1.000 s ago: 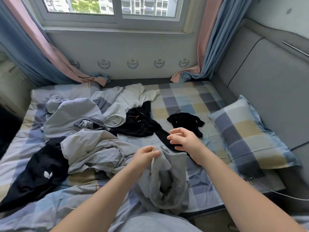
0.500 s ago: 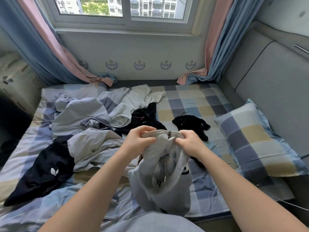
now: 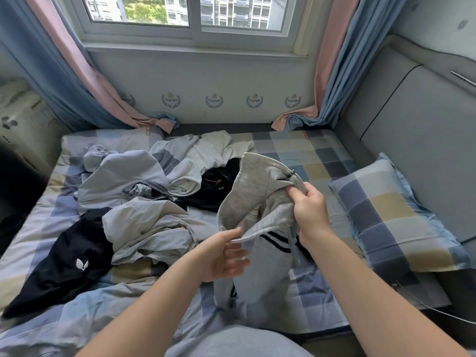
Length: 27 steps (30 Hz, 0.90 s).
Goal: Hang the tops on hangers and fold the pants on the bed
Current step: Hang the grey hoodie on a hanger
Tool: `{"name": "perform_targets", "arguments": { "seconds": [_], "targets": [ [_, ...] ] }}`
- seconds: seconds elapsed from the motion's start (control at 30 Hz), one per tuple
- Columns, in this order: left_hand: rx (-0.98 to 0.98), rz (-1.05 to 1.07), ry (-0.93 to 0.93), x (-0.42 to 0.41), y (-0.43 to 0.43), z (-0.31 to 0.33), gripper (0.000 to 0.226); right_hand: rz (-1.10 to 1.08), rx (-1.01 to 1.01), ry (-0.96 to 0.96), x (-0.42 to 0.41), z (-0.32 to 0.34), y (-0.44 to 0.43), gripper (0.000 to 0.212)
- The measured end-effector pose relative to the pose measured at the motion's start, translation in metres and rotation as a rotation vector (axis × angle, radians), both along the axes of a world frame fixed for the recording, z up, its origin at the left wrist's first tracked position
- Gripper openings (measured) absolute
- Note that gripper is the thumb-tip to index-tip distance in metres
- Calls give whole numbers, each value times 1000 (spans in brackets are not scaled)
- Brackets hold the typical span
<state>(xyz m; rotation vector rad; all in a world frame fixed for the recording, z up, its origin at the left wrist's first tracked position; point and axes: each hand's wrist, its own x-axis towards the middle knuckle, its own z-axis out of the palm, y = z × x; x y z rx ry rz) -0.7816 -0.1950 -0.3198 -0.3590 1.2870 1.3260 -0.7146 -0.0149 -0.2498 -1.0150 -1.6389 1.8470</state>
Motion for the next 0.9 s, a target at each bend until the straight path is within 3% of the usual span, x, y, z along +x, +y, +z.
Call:
{"name": "perform_targets", "arguments": {
  "seconds": [0.07, 0.2, 0.3, 0.43, 0.57, 0.7, 0.8, 0.87, 0.9],
  "targets": [
    [85, 195, 47, -2, 10, 2, 13, -25, 14, 4, 7, -9, -4, 11],
    [183, 596, 180, -24, 18, 11, 13, -68, -39, -50, 31, -38, -8, 11],
    [303, 617, 238, -31, 15, 22, 19, -4, -172, -269, 47, -64, -12, 17],
    [378, 522, 265, -27, 17, 38, 21, 289, -239, -503, 58, -68, -19, 15],
    [420, 454, 300, -37, 9, 48, 26, 191, 176, -330, 42, -41, -9, 5],
    [396, 271, 410, -36, -5, 69, 29, 329, 593, -144, 22, -5, -5, 50],
    [429, 81, 450, -30, -12, 88, 27, 529, 875, -203, 1, 10, -7, 71],
    [444, -59, 468, -32, -19, 94, 28, 704, 884, -282, -9, 9, -8, 60],
    [440, -123, 485, -35, -23, 95, 26, 782, 819, -298, -12, 8, -8, 42]
  ]
}}
